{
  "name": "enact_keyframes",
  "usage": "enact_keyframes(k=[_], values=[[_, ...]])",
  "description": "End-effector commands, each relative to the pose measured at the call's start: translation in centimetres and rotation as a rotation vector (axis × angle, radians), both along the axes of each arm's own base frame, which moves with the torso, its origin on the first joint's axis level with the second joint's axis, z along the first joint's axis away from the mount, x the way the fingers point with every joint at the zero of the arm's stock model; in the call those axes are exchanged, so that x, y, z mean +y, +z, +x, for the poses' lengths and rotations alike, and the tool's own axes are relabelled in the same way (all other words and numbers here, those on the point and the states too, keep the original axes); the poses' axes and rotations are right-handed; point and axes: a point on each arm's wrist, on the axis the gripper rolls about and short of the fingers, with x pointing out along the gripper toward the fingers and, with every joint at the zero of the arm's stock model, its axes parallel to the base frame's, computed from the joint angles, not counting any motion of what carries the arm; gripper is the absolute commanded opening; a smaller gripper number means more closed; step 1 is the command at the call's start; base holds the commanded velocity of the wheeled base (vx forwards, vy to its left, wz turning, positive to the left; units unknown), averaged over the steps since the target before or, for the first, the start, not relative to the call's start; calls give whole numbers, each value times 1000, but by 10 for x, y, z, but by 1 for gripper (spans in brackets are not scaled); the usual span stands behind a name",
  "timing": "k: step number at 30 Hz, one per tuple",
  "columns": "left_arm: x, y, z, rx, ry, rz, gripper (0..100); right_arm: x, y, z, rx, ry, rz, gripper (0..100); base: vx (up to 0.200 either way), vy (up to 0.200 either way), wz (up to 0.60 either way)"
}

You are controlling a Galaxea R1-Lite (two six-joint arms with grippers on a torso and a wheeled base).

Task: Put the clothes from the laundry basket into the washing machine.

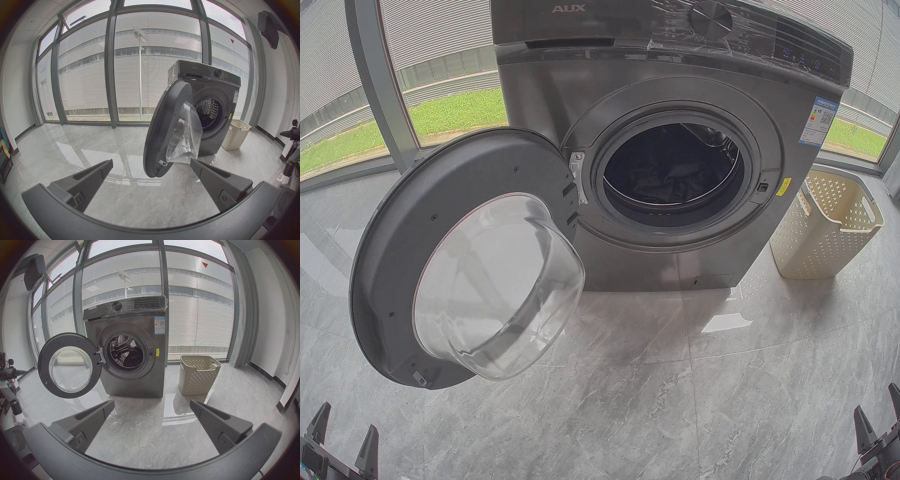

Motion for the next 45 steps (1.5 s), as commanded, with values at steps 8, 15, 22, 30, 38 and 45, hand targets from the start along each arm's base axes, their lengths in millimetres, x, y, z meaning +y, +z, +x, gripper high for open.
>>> enact_keyframes(k=[8, 15, 22, 30, 38, 45], values=[[0, -5, 0, 6, 0, 11, 100, 0, -5, 1, 11, -10, -2, 100, 0, 0, 0], [0, -5, 0, 6, 2, 16, 100, 0, -5, 1, 8, -8, 2, 100, 0, 0, 257], [0, -3, 0, -11, -1, 22, 100, 0, -5, 1, 8, -9, 0, 100, 0, 0, 0], [-2, 72, 11, -32, -101, 2, 100, 0, -5, 1, 8, -8, 2, 100, 0, 0, 0], [-3, 111, 64, 38, -118, 2, 100, 0, -5, 1, 8, -8, 2, 100, 0, 0, 0], [-3, 136, 125, 68, -115, 10, 100, 0, -5, 1, 9, -10, 3, 100, 0, 0, 0]])
